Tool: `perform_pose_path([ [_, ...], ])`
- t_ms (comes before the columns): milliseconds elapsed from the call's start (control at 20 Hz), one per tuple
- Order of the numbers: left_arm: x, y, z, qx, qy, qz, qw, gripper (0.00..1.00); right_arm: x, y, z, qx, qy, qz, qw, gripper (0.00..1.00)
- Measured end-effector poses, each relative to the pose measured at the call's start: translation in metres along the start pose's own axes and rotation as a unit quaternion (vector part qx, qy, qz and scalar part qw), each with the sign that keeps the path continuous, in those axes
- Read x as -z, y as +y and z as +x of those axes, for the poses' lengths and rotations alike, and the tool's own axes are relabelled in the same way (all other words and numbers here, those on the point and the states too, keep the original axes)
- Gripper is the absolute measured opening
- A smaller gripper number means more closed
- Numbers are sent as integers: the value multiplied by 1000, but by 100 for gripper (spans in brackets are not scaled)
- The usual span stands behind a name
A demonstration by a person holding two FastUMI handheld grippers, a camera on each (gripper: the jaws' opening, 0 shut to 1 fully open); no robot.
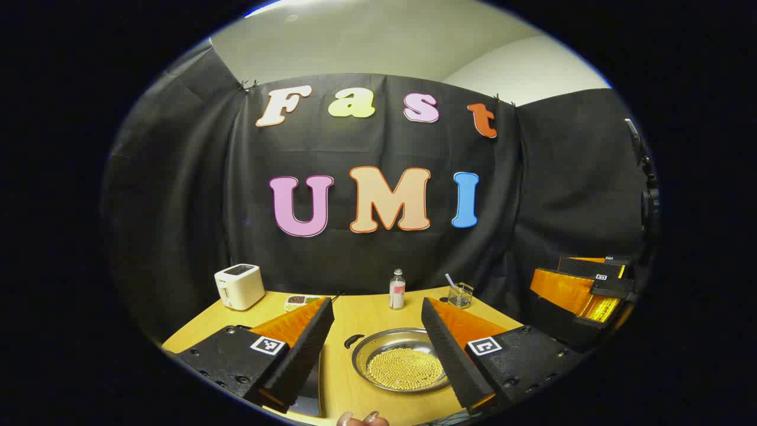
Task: First push the handle of the pot to place it horizontally, then grasp the pot with both hands and set it on the induction cooktop.
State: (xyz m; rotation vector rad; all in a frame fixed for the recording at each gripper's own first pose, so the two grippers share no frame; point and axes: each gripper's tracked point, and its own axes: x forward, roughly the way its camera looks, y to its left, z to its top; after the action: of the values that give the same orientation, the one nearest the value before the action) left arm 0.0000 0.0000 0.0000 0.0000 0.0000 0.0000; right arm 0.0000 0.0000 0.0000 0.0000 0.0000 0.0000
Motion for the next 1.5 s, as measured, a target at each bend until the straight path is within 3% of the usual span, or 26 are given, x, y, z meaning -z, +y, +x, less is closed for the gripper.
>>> perform_pose_path([
  [450, 2, 1, 8, 13, 9, 0, 1000, 93, 5, -3, -1, 12, 13, 11, 1000, 96],
  [500, 0, -1, 10, 16, 9, 1, 1000, 96, 4, -2, -1, 12, 13, 8, 1000, 96],
  [650, -3, 0, 11, 19, 1, 7, 1000, 93, 4, 0, -1, 12, 11, -3, 1000, 96],
  [700, -3, -2, 12, 21, 1, 5, 1000, 99, 4, 3, -2, 12, 10, -4, 1000, 96],
  [1100, 2, 1, 14, 26, 7, -3, 1000, 93, 10, 7, -1, 15, 17, -4, 1000, 96],
  [1500, 4, -1, 15, 28, 6, -5, 1000, 96, 9, 7, 0, 17, 13, -3, 1000, 96],
])
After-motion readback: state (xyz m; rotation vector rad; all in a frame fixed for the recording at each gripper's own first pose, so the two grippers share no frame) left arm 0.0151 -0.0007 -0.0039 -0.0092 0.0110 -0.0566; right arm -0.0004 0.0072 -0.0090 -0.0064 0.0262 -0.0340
